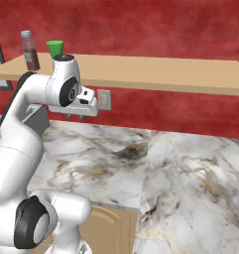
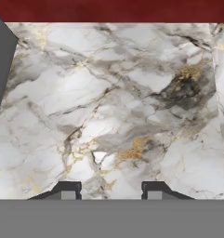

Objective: Take the cinnamon bottle from the cabinet and place it on the dining table, next to the plate with the cupcake. Then take the chocolate from the dining counter and place it on the cupcake plate.

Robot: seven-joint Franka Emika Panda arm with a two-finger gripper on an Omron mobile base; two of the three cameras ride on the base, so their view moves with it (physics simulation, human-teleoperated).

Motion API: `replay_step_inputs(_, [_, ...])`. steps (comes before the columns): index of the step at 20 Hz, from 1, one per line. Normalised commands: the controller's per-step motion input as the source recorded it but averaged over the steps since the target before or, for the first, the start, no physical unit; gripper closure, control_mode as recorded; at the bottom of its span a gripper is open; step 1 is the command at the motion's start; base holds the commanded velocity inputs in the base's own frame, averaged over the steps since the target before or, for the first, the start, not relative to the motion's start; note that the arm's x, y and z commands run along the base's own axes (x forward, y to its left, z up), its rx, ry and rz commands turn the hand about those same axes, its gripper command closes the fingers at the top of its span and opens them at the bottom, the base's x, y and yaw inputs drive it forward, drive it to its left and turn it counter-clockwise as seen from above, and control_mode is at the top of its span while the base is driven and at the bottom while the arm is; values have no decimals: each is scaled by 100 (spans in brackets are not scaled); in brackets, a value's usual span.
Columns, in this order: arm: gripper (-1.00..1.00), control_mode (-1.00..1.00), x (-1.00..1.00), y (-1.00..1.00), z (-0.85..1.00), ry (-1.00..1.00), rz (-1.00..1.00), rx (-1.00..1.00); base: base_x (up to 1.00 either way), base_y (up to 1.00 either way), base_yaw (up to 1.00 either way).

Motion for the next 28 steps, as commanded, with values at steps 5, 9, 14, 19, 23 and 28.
replay_step_inputs(5, [-100,-100,-21,0,-1,-4,0,11,0,0,0])
replay_step_inputs(9, [-100,-100,-54,17,2,-49,0,15,0,0,0])
replay_step_inputs(14, [-100,-100,-25,44,24,-42,0,5,0,0,0])
replay_step_inputs(19, [-100,-100,-8,52,41,-23,-5,6,0,0,0])
replay_step_inputs(23, [-100,-100,0,57,56,-6,-13,0,0,0,0])
replay_step_inputs(28, [-100,-100,1,56,59,0,-12,0,0,0,0])
